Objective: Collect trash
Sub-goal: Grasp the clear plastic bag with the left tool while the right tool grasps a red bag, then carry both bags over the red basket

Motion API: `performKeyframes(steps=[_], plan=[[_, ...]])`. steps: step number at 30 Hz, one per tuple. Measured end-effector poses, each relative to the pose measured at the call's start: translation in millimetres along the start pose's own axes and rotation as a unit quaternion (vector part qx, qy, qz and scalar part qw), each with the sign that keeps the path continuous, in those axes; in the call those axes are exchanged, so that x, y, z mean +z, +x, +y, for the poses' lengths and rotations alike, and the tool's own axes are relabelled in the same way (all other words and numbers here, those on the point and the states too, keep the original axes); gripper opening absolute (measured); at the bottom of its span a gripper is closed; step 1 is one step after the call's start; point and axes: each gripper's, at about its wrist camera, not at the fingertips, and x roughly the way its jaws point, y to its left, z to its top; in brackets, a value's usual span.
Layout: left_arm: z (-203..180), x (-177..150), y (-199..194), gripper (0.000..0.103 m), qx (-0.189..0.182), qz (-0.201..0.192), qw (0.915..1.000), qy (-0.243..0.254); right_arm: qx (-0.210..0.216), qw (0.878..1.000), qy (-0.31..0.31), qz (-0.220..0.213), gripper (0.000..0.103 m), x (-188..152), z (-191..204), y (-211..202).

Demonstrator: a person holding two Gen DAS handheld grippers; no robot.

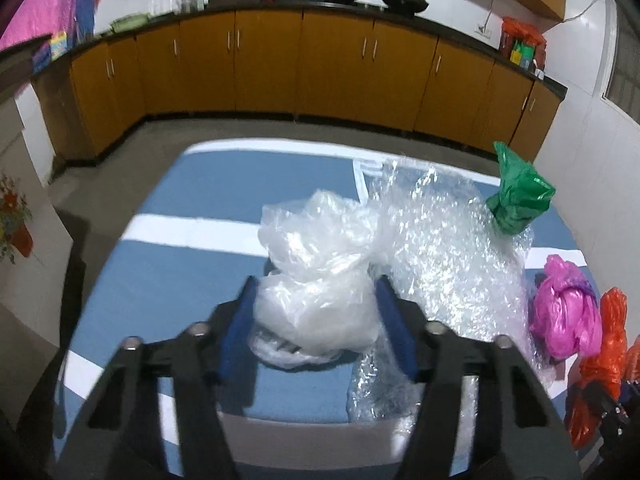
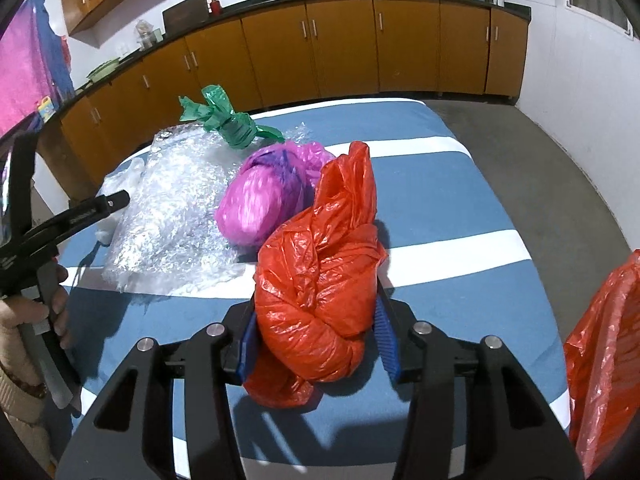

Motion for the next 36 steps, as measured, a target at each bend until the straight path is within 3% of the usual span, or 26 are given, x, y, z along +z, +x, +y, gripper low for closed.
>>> performKeyframes(steps=[3,9,24,36], plan=[[6,-2,0,0.038,-0.01,0.001,0.9999,-0.011,0.002,1.0,0.0,0.001,0.049,-1,1,-1],[17,-13,-14,0.027,-0.011,-0.011,0.9998,-0.015,0.003,1.0,-0.002,-0.003,0.049,-1,3,-8],[20,-48,-103,0.026,-0.049,-0.041,0.9979,-0.009,-0.002,0.999,0.001,-0.034,0.049,-13,-4,-65],[-19,-67,-159,0.026,-0.093,-0.059,0.9937,0.022,-0.02,0.998,0.018,-0.062,0.049,-28,-23,-112]])
